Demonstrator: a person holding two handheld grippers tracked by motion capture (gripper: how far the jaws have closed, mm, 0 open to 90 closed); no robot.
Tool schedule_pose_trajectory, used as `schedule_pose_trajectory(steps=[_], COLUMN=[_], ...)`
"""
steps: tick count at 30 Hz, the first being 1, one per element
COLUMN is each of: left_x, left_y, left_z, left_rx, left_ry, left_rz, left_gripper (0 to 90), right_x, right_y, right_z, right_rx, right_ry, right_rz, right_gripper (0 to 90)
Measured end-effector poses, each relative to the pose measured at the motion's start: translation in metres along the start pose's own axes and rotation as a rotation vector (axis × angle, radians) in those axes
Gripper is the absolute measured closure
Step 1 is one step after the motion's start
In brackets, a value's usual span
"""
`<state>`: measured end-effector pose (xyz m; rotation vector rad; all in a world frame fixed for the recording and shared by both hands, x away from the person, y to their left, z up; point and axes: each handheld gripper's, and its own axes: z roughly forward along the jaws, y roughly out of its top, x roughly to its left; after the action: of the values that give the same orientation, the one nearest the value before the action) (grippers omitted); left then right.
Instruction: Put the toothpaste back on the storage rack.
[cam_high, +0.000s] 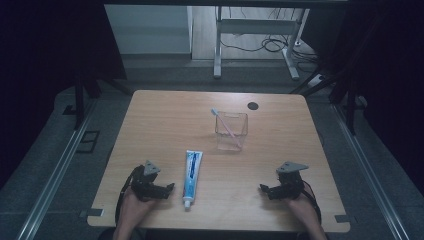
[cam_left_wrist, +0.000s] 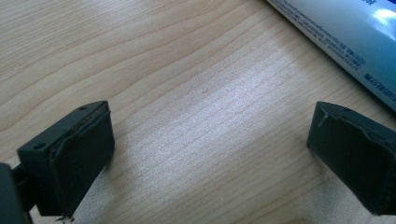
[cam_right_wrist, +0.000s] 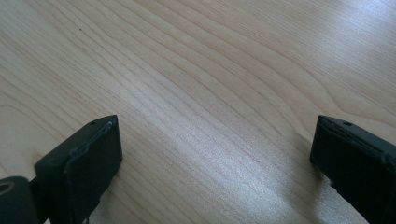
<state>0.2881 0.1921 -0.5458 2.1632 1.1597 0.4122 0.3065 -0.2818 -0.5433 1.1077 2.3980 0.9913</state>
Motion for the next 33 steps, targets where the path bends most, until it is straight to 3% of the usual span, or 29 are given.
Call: schedule_pose_trajectory(steps=[8, 20, 28, 33], left_x=[0.000, -0.005, -0.008, -0.010], left_y=[0.001, 0.004, 0.006, 0.009], left_z=[-0.004, -0.005, -0.010, -0.013], left_rx=[-0.009, -0.014, -0.031, -0.047], left_ry=[0.002, 0.006, -0.019, -0.053], left_rz=[0.002, 0.023, 0.017, 0.000], left_gripper=[13.1, 17.2, 24.4, 34.3], right_x=[0.000, 0.000, 0.000, 0.000], right_y=[0.000, 0.000, 0.000, 0.000], right_z=[0.000, 0.000, 0.000, 0.000], right_rx=[0.000, 0.001, 0.000, -0.001], right_ry=[0.000, 0.001, 0.000, 0.000], right_rz=[0.000, 0.000, 0.001, 0.000], right_gripper=[2.1, 2.0, 2.0, 2.1])
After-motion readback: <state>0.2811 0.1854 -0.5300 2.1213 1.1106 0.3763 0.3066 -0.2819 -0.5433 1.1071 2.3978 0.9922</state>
